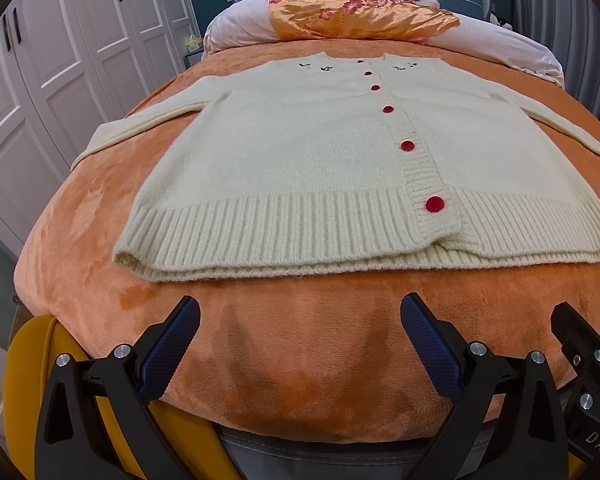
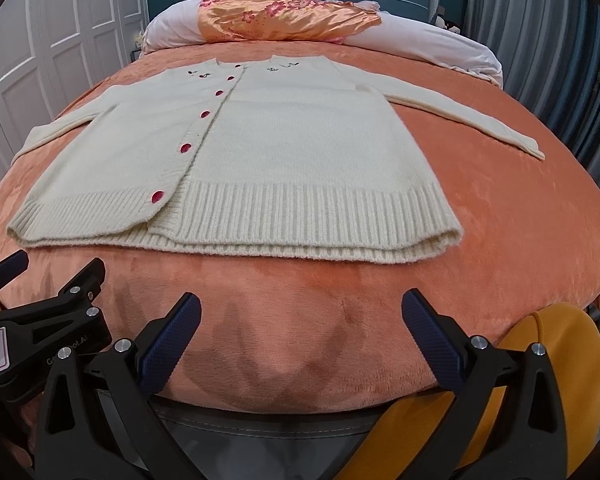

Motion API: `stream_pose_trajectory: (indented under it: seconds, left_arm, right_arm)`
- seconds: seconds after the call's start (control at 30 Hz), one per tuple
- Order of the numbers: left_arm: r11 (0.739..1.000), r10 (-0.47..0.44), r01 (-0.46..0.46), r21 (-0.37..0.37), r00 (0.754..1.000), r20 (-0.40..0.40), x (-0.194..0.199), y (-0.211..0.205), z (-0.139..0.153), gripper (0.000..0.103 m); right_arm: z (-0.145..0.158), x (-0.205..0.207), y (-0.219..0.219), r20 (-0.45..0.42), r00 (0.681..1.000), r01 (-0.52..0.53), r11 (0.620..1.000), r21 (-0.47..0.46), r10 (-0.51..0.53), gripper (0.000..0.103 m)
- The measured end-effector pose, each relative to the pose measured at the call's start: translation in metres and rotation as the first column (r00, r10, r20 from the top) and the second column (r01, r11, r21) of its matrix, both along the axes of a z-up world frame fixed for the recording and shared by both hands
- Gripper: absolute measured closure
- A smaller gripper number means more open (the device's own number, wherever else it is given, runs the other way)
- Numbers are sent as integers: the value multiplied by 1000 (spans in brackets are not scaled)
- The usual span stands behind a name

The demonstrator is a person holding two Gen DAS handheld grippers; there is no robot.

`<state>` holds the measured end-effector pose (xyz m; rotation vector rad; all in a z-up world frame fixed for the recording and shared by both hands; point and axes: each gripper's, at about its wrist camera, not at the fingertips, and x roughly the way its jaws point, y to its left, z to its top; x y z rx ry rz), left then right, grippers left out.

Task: Fold small clothes

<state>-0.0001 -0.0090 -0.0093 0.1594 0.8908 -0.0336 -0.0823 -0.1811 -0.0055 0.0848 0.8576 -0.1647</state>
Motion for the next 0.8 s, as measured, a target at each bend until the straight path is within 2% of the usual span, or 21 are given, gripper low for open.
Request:
stream_pose_trajectory:
  seconds: [0.8]
  left_arm:
    - [1000,4,-4,3,1000,-5,0,-1,-1,5]
  right_arm:
    - [0,-1,-1,1,1000,-2,1000,2,2,5]
